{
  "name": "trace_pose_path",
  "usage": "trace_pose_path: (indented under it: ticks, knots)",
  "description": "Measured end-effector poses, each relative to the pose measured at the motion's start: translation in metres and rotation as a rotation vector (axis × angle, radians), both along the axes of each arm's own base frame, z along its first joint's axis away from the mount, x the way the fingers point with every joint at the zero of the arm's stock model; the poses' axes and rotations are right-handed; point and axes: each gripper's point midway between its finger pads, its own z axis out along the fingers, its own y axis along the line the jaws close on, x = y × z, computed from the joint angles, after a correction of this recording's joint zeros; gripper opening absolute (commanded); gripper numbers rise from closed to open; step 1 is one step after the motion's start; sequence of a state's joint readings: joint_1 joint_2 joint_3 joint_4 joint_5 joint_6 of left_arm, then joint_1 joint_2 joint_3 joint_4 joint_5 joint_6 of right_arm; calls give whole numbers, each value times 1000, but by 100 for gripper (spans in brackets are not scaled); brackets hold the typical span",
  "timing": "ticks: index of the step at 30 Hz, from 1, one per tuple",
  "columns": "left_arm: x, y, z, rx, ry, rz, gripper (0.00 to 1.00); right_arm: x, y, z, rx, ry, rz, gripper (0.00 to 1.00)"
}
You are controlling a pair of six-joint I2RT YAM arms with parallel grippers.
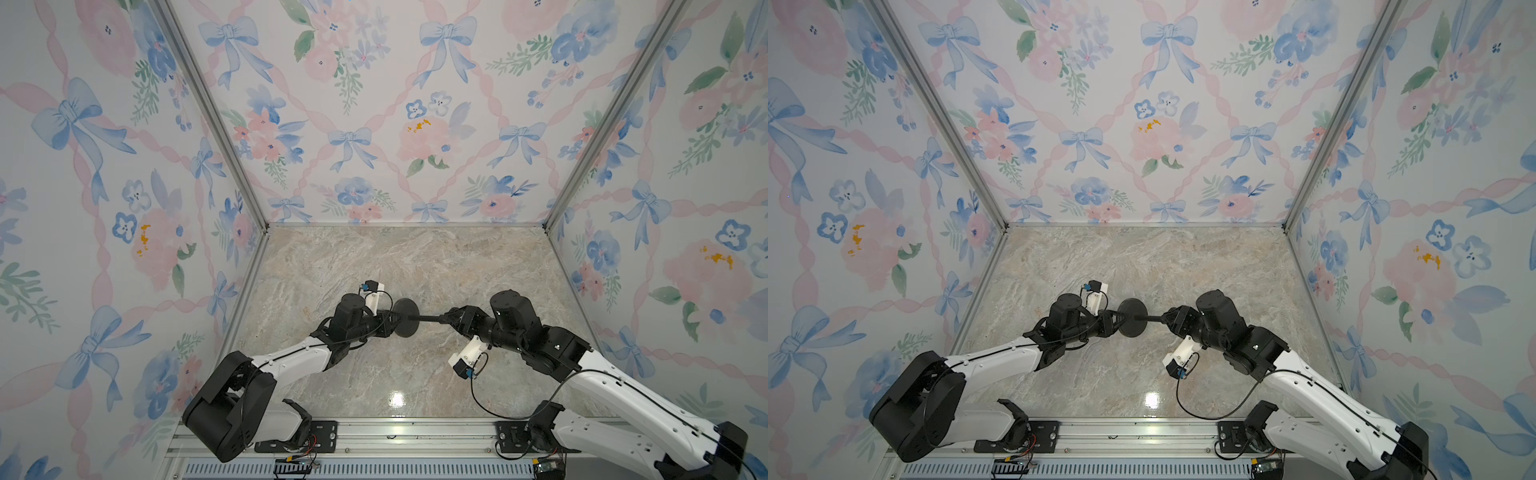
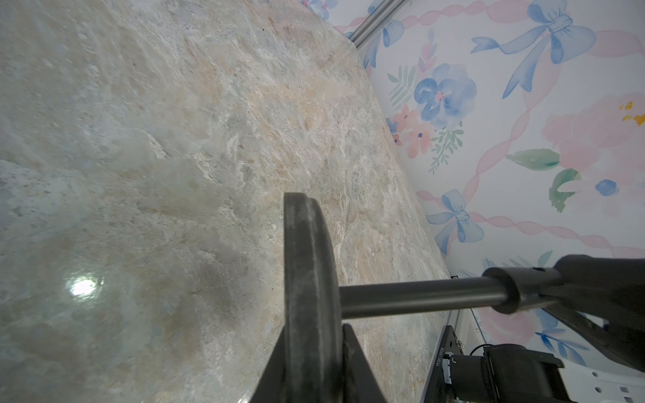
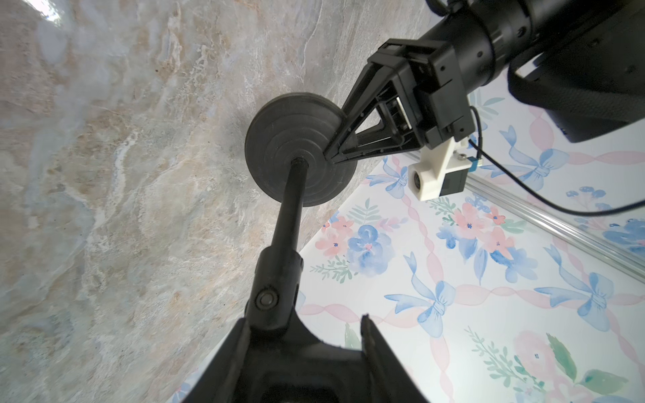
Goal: Assemble a microphone stand
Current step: Screw the microphone stand pole into the microphone stand base.
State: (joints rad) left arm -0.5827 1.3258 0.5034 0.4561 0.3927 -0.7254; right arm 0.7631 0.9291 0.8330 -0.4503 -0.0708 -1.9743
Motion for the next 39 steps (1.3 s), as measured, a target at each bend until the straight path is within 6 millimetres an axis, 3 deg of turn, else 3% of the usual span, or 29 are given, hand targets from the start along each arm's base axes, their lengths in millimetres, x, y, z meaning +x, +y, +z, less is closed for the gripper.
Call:
trace_pose_path:
  ticks: [4,10,21,26,29,33,35,39]
  knots:
    - [-1,-1,0,4,-11,-12,0,-5,0,-1,119,126,-96,40]
    - [0,0,0,12,-19,-13,0,-1,0,-1,404,476,-392,37]
    - [12,11,14,16,-72,67,0,35,-8,7,982,1189,-1014,29]
    - [17,17,14,26,-79,107,0,45,-7,-3,1154,1529,-1294,29]
    - [19,20,12,33,-73,126,0,49,-6,-8,1257,1685,-1428,43]
    - [21,23,12,44,-78,146,0,50,-10,-21,1422,1879,-1552,45]
    - [21,24,11,46,-77,149,0,50,-14,-29,1472,1962,-1591,56]
    - [15,17,12,33,-72,110,0,54,-24,-24,1519,1951,-1567,71]
